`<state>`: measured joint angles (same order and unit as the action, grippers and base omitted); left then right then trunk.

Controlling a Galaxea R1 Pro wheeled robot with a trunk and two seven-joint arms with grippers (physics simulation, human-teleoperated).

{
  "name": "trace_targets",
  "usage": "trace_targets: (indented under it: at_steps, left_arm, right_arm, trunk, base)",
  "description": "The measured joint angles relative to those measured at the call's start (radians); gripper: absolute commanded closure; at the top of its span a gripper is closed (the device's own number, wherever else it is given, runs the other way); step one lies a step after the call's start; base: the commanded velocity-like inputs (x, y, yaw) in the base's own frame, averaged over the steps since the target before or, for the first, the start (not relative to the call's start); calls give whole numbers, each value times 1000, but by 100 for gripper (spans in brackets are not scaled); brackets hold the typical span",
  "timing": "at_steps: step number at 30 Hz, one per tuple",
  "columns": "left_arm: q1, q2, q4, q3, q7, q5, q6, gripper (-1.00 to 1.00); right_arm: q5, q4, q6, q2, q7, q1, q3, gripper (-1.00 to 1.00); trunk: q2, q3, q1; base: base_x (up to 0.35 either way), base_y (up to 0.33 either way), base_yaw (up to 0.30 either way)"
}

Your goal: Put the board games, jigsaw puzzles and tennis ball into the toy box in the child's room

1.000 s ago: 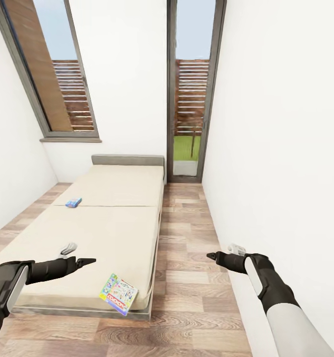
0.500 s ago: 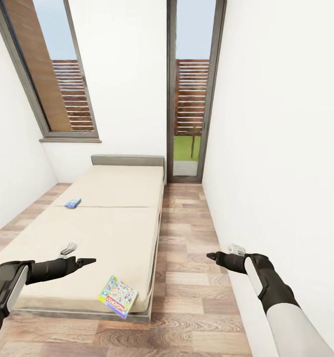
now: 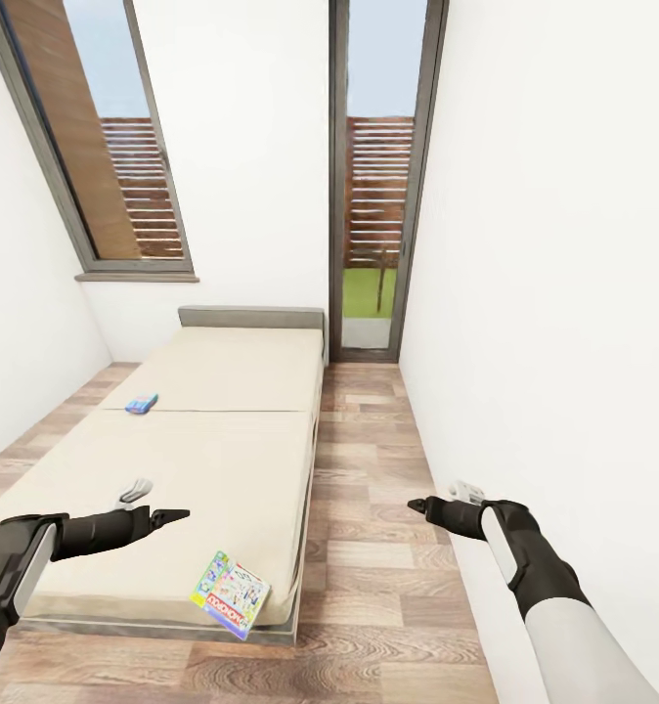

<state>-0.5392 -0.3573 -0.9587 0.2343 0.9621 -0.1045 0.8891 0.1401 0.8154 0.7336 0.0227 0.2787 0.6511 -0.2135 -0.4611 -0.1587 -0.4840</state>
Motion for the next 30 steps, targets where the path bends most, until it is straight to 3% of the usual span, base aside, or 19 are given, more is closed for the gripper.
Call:
trace_targets:
  at_steps: [30]
  left_arm:
    - [0, 0, 0, 1, -1, -1, 0, -100]
  right_arm:
    - [2, 1, 3, 1, 6, 0, -4, -100]
  trunk:
    - [0, 0, 0]
  base:
    - [0, 0, 0]
